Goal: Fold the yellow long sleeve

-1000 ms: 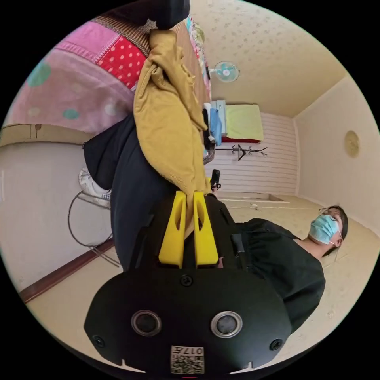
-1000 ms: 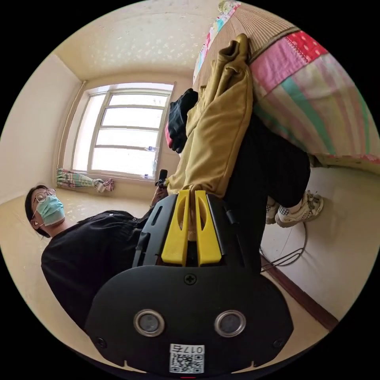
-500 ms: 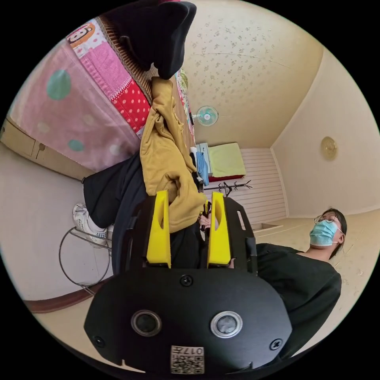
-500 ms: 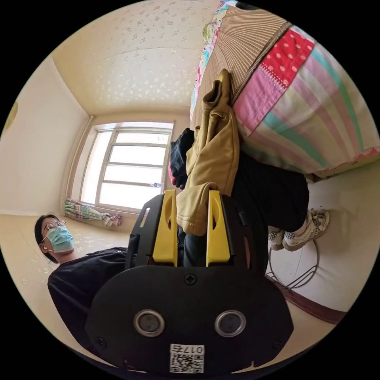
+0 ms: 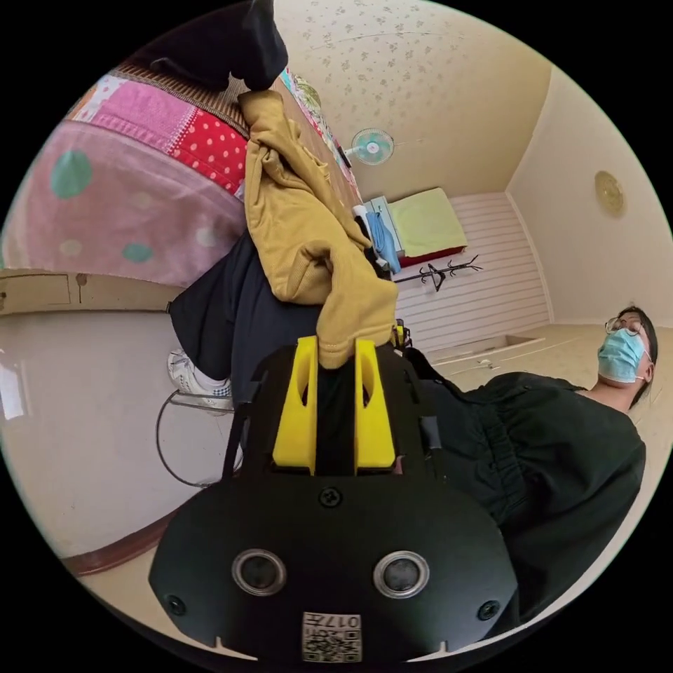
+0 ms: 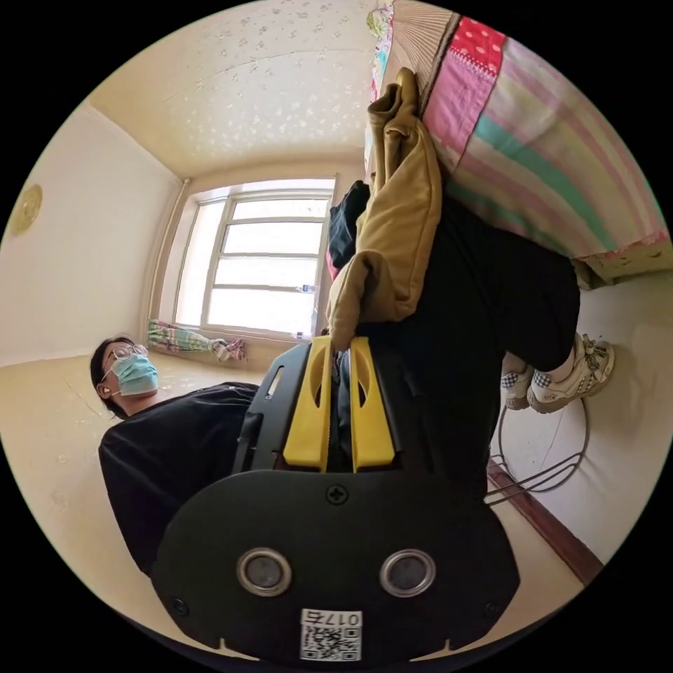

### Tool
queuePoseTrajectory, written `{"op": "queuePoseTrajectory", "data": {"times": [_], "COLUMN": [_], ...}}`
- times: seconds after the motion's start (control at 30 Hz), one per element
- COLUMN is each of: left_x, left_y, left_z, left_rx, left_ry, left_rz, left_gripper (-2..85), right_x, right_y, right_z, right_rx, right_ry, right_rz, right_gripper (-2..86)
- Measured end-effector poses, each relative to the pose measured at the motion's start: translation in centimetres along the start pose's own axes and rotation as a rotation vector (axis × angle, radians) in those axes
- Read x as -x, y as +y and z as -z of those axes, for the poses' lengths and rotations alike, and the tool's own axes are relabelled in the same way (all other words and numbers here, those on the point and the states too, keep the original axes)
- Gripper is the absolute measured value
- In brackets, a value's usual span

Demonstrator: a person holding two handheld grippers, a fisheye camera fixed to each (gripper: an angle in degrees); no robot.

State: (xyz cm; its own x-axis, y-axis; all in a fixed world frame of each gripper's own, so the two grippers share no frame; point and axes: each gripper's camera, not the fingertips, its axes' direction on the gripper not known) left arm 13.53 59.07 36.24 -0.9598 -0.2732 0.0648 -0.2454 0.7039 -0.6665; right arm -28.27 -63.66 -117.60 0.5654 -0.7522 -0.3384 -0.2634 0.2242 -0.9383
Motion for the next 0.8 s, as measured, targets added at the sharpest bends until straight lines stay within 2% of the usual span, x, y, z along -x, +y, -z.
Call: {"op": "queuePoseTrajectory", "data": {"times": [0.1,0.17,0.23,0.43,0.6,0.8], "left_x": [-0.3,-1.2,-3.3,-7.7,-13.6,-19.6], "left_y": [2.2,3.3,4.1,2.6,0.5,1.1], "left_z": [1.7,3.3,5.1,7.5,9.0,10.7], "left_rx": [-0.099,-0.182,-0.278,-0.424,-0.413,-0.278], "left_ry": [0.147,0.276,0.401,0.557,0.546,0.469], "left_rz": [-0.066,-0.132,-0.247,-0.385,-0.518,-0.613], "left_gripper": [5.0,4.9,4.8,4.7,4.7,4.6], "right_x": [1.3,3.1,5.1,14.4,19.9,25.1], "right_y": [2.1,3.2,3.7,4.8,6.2,11.0], "right_z": [0.9,1.4,1.2,0.2,-0.1,-1.0], "right_rx": [-0.072,-0.117,-0.126,-0.157,-0.147,-0.050], "right_ry": [-0.016,-0.150,-0.200,-0.175,-0.105,0.061], "right_rz": [0.082,0.203,0.306,0.633,0.780,0.960], "right_gripper": [13.5,13.4,13.3,12.5,11.4,9.5]}}
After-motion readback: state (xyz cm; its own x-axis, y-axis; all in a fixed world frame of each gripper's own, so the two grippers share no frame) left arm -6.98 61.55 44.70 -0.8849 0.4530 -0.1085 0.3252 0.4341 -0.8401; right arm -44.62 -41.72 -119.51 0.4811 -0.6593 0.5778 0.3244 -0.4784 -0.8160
